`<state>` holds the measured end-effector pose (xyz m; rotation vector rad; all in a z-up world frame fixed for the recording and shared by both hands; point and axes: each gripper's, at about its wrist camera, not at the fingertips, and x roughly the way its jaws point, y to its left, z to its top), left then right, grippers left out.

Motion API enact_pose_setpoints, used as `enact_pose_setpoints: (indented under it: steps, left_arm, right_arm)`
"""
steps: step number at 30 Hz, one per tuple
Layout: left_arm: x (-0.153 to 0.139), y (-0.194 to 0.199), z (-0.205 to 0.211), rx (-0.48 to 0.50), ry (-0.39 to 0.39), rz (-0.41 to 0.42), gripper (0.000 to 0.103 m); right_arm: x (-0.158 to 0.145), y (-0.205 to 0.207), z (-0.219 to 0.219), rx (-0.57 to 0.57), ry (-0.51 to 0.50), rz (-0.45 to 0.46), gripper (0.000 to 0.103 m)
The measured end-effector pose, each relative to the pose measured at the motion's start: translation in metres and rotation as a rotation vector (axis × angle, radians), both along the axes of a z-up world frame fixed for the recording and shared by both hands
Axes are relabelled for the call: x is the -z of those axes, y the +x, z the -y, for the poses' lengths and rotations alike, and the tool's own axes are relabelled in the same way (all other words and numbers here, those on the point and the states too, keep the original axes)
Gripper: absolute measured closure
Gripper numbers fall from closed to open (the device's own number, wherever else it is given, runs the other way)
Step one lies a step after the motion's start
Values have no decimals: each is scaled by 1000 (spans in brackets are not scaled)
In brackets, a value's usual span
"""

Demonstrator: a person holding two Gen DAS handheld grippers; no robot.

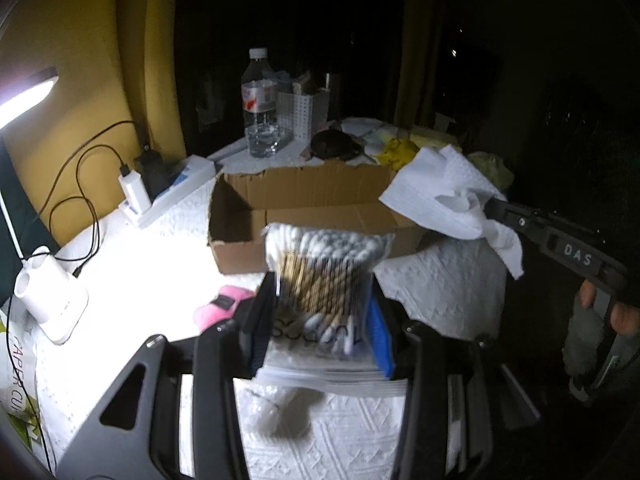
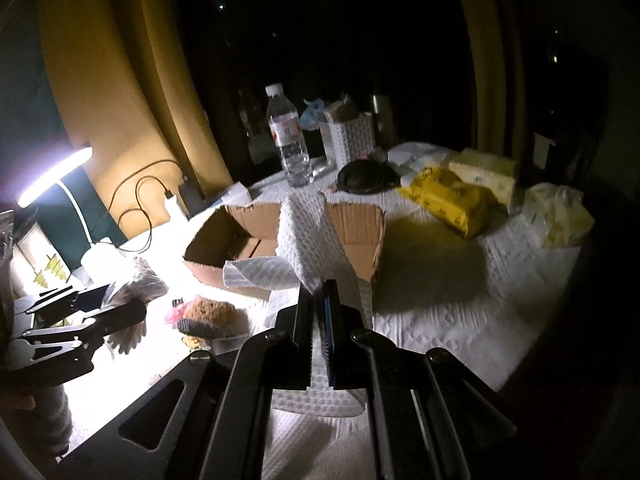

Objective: Organize soft objects
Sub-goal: 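Carry both items into the cardboard box and open both tools to release them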

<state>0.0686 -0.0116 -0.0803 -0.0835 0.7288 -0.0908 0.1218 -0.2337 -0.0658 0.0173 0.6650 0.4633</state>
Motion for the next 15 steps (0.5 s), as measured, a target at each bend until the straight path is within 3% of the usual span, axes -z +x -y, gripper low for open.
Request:
enact_pose_setpoints:
  steps: [15]
  left_arm:
    - [-13, 49, 8, -27, 6, 43, 60]
  right_arm:
    - [-8, 29, 1, -12, 4, 20, 98]
